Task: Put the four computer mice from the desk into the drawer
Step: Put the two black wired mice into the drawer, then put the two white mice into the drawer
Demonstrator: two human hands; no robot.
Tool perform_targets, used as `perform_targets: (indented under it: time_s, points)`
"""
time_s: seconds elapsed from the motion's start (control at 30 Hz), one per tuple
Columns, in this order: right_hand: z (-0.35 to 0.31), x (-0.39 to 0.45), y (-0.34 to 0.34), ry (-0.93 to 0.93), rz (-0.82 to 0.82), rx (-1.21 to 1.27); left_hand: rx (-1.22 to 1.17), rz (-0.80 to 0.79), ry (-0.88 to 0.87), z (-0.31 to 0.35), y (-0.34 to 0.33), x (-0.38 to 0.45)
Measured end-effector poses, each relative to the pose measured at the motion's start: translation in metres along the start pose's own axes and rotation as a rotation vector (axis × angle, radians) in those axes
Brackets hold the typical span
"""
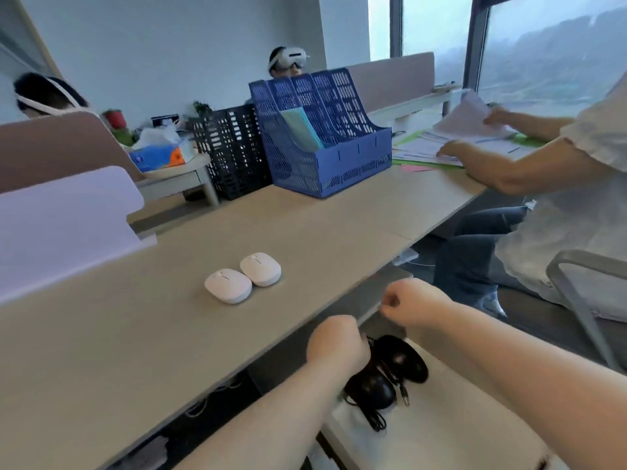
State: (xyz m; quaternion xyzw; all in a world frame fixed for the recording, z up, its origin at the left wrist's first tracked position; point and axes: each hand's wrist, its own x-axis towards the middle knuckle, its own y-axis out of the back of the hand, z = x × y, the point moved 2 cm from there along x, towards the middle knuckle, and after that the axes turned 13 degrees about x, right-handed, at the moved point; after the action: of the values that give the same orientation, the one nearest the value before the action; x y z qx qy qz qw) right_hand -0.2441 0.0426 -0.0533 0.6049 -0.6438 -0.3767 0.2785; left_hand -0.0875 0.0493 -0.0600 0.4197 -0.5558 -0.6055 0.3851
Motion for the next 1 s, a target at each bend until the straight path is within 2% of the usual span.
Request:
perform_targets:
  time_s: [0.17,0.33,0.43,0.6,0.77,1.0]
  points:
    - [-0.072,-0.008,0.044,0.112,0.15,0.046,-0.055,0.161,0.108,-0.032,0.073,-0.001]
    - [-0.128,0.011,0.03,0.159,0.108,0.113,-0.012,0.313,0.288,-0.106,0.099,0.002]
    - [-0.152,0.03,0.005,0.155,0.041,0.107,0.018,0.238,0.367,-0.145,0.092,0.009]
    - [-0.185,0.062,-0.031,0.132,-0.017,0.132,-0.091,0.042,0.441,-0.182,0.071,0.028]
    - [-0.205,0.086,-0.049,0.135,-0.042,0.152,-0.094,0.026,0.339,-0.193,0.071,0.042]
    - [-0.211,0.096,-0.053,0.106,-0.012,0.131,-0.182,-0.024,0.338,-0.209,0.07,0.055]
